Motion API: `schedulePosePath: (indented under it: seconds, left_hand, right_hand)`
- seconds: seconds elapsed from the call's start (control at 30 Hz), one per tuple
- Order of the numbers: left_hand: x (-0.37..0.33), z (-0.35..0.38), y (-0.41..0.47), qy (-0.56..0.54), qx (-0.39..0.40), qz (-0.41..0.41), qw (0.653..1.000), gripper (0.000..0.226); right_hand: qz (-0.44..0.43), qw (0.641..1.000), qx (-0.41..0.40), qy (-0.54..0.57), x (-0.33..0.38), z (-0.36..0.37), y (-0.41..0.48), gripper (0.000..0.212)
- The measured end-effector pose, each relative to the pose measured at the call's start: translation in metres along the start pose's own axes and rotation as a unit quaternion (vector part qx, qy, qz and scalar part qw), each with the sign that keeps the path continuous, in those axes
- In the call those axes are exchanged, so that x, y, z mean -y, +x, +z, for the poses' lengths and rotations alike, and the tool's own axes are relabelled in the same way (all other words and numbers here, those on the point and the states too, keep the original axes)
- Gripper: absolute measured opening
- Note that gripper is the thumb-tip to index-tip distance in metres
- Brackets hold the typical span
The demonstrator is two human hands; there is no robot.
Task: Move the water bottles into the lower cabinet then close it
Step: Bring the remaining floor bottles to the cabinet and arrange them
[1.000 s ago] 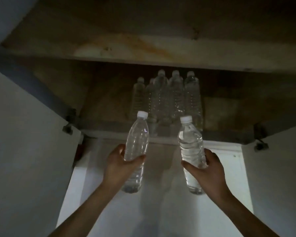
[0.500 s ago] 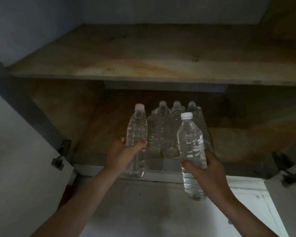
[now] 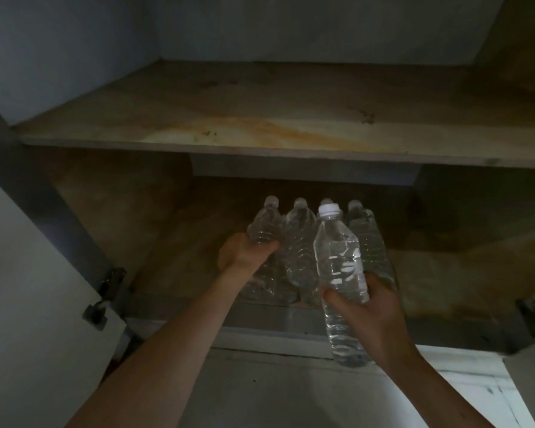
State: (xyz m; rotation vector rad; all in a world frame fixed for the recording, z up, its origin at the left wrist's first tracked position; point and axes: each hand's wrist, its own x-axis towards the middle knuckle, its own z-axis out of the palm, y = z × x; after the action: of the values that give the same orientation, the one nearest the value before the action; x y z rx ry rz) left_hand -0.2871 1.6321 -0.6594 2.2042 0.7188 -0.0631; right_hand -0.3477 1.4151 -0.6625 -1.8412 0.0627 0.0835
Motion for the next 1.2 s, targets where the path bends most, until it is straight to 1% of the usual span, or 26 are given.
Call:
schedulePosePath:
  seconds: [0.1,0.17,0.2,0.33,0.4,0.47,0.57,0.63,0.8,0.93,1.03,1.1,1.2]
  left_hand:
    - [0.003,0.006,0.008,-0.016,0.008,0.007,1.000,0.045]
    - [0.005,0.010,0.011,-0.033,0.021,0.026,0.999,0.049]
    - [0.006,0.012,0.011,-0.044,0.026,0.035,0.998,0.047]
    - [0.017,0.015,0.001,-0.107,0.040,0.060,0.992,0.019]
    - [0.027,0.018,-0.010,-0.156,0.035,0.087,0.983,0.017]
    - [0.039,0.020,-0.024,-0.204,0.022,0.135,0.969,0.031]
    - [0.059,0.024,-0.042,-0.220,0.012,0.199,0.955,0.053]
    - [0.067,0.027,-0.045,-0.229,0.000,0.214,0.950,0.056]
    - [0.064,0.029,-0.039,-0.214,-0.039,0.234,0.948,0.059]
    - [0.058,0.033,-0.031,-0.205,-0.038,0.233,0.950,0.062]
    - [0.059,0.036,-0.028,-0.186,-0.040,0.229,0.955,0.064]
    - [0.057,0.038,-0.029,-0.146,-0.076,0.247,0.955,0.070]
    - [0.045,0.043,-0.032,-0.068,-0.141,0.308,0.938,0.074]
  right_hand:
    - [-0.012,1.000,-0.005,-0.004,-0.006,0.002,0.002,0.031]
    - [-0.018,1.000,-0.003,-0.017,-0.011,0.004,0.005,0.029]
    - [-0.018,1.000,-0.002,-0.026,-0.013,0.005,0.006,0.030]
    - [-0.021,0.999,-0.007,-0.045,-0.019,0.007,0.006,0.030]
    - [-0.021,0.999,-0.003,-0.046,-0.017,0.009,0.005,0.026]
    - [-0.019,0.999,0.004,-0.043,-0.017,0.011,0.003,0.023]
    - [-0.026,0.999,0.009,-0.046,-0.017,0.013,0.000,0.023]
    - [-0.025,0.998,0.009,-0.049,-0.017,0.013,-0.002,0.023]
    - [-0.015,0.998,0.000,-0.057,-0.015,0.005,-0.004,0.023]
    - [-0.014,0.998,-0.019,-0.064,-0.010,-0.010,-0.003,0.020]
    - [-0.007,0.996,-0.043,-0.073,-0.009,-0.028,-0.001,0.025]
    - [-0.008,0.996,-0.062,-0.067,-0.008,-0.042,0.000,0.026]
    - [-0.007,0.994,-0.087,-0.068,-0.005,-0.065,-0.001,0.024]
